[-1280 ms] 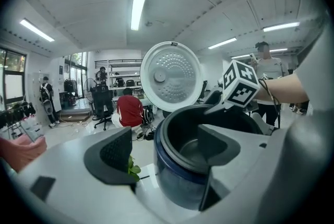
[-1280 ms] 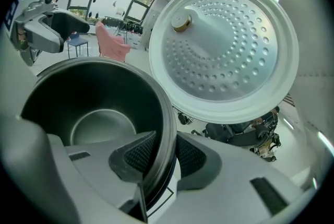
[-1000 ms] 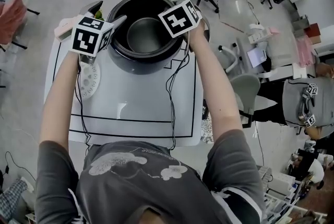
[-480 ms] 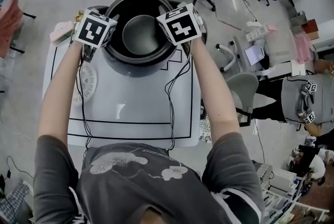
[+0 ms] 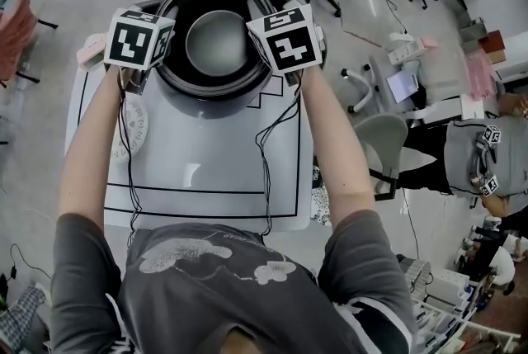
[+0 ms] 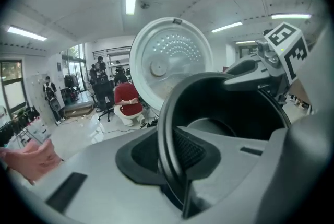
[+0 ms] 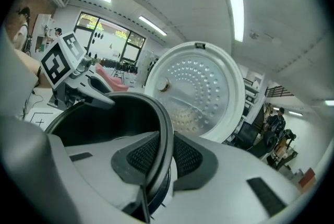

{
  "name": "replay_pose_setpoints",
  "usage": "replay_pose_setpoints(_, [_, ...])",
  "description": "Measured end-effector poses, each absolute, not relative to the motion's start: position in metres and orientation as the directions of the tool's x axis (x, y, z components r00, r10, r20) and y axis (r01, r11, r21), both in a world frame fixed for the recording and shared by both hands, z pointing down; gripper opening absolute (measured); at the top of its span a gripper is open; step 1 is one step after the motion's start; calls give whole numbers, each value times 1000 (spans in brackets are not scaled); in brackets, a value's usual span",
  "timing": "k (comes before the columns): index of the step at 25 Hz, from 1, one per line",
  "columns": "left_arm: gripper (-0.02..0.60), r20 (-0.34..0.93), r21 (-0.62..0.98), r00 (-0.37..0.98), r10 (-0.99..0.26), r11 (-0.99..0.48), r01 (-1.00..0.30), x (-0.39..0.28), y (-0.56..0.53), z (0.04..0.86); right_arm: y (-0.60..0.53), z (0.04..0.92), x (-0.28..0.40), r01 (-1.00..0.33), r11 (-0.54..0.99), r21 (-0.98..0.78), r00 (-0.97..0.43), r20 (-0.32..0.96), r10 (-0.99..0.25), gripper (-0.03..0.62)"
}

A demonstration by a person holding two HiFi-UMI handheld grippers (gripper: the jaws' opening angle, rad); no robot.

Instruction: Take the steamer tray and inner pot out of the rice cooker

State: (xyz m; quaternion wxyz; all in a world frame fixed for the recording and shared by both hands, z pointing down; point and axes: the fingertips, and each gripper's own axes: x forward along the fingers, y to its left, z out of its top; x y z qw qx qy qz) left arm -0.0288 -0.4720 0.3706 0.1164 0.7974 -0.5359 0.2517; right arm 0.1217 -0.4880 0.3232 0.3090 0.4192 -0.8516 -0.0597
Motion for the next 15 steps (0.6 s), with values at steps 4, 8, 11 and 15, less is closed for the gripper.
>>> replay_pose_setpoints(4, [64, 448, -123, 287, -847, -376, -918, -24, -462, 338, -475, 296, 127, -678, 614, 404, -480, 390, -786, 94])
replay_pose_setpoints(8, [61, 391, -159, 275, -879, -358, -920, -15, -444, 305, -458, 267, 137, -680, 607, 412, -520, 313, -795, 92])
replay_pose_setpoints(11, [60, 345, -165, 260, -902, -331, -929, -8, -428, 282, -446, 247, 143, -673, 601, 432, -550, 252, -797, 92])
replay_pose_setpoints(15, [57, 306, -161, 245, -920, -304, -939, -8, -403, 260, -425, 227, 143, -664, 604, 441, -585, 197, -787, 92])
